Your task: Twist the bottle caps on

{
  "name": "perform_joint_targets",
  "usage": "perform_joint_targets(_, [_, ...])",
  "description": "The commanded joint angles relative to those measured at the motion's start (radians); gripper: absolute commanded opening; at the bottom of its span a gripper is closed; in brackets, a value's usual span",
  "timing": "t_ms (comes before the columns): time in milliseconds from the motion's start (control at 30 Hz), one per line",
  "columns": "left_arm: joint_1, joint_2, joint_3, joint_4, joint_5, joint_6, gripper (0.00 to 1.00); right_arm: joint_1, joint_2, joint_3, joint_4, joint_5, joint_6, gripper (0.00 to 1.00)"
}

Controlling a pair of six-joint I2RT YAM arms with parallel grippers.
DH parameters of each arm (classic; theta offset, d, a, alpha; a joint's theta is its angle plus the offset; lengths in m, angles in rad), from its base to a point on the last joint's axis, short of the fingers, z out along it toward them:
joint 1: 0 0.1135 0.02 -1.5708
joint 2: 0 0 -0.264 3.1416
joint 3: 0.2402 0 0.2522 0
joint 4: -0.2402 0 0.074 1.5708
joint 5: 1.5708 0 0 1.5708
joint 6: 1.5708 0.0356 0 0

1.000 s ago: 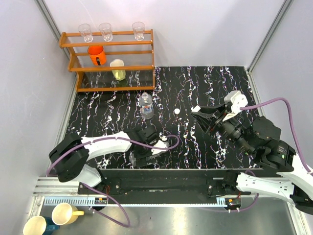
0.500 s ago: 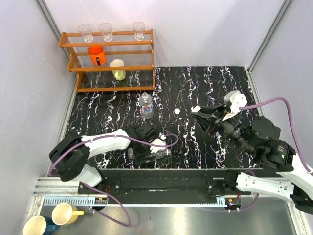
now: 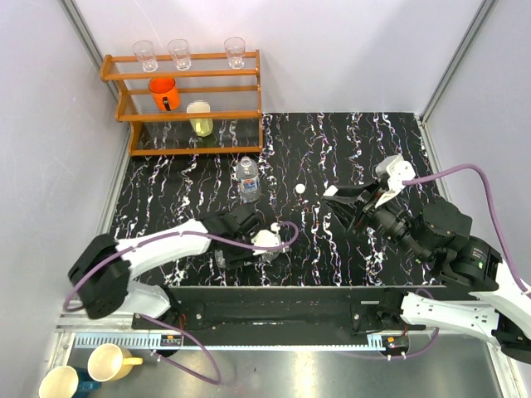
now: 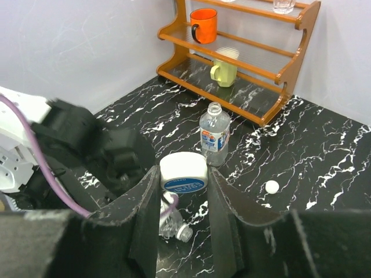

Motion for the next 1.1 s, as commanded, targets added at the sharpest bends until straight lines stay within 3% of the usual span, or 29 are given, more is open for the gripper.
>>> perform_joint_targets(0, [0.004, -0.226, 0.164, -0.125, -0.064, 0.017, 0.55, 0.006, 0.01, 0.021, -0.044, -0.07, 0.055, 0.29])
perform_joint_targets(200, [0.004, -0.46, 0.366, -0.356, -0.094, 0.021, 0.54, 0.008, 0.061, 0.035, -0.107, -0.207, 0.105, 0.29])
perform_joint_targets(333, [0.004, -0.577, 0.385, -0.536, -0.028, 0.059, 0.55, 0.008, 0.107, 0.069, -0.157, -0.337, 0.115, 0.28])
perform_joint_targets(400, [0.004, -0.611, 0.386, -0.55, -0.044, 0.063, 0.55, 0.008, 0.137, 0.087, -0.171, -0.397, 0.112, 0.28])
perform_joint_targets(633, [0.002, -0.612, 0.396, -0.558, 0.013, 0.051, 0.55, 0.008, 0.236, 0.167, -0.211, -0.606, 0.1, 0.28])
perform_joint_targets(1067, [-0.044, -0.54, 0.5, -0.605, 0.111, 0.137, 0.59, 0.008, 0.331, 0.202, -0.308, -0.73, 0.085, 0.3])
